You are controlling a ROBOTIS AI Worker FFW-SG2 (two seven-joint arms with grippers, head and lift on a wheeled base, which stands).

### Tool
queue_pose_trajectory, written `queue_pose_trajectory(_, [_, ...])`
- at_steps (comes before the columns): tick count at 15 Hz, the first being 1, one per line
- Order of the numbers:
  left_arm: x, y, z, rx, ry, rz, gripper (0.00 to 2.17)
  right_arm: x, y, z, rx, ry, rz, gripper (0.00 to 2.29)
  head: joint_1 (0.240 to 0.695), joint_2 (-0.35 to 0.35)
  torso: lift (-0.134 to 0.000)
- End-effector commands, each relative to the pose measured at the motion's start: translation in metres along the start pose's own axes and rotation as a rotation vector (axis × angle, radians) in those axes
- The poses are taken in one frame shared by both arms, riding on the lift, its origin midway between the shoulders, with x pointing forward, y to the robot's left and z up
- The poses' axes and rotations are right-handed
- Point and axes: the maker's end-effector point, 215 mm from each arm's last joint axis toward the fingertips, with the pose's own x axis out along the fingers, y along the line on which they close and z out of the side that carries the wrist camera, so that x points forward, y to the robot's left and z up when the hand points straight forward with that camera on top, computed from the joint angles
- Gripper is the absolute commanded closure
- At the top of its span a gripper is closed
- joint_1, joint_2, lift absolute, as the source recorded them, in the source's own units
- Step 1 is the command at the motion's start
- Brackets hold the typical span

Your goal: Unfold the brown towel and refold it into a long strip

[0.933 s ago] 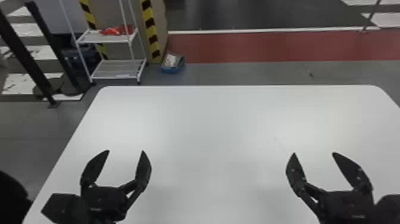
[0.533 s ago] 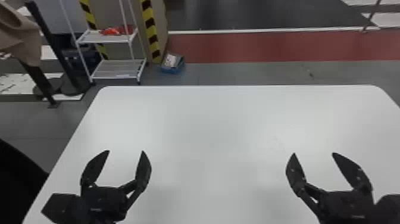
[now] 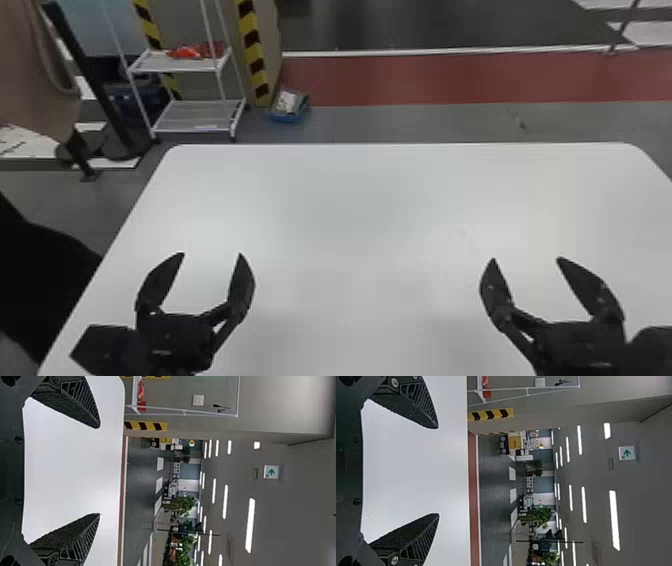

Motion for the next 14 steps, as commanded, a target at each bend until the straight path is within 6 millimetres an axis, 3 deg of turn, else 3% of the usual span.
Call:
queue_pose_trajectory(1, [0.0000,-0.0001,0.0001,0.000,0.000,0.000,0.08,-0.0001,0.0000,-0.0008,0.002,0.001,-0.001,0.09,0.695,0.074,-0.123])
queue_pose_trajectory(14, [-0.0008,-0.0016,-0.0023,-0.002,0.004,-0.002,0.08,0.0010,-0.0005,-0.0083,0.006,0.013,0.000,0.09,0.695,0.072,-0.123])
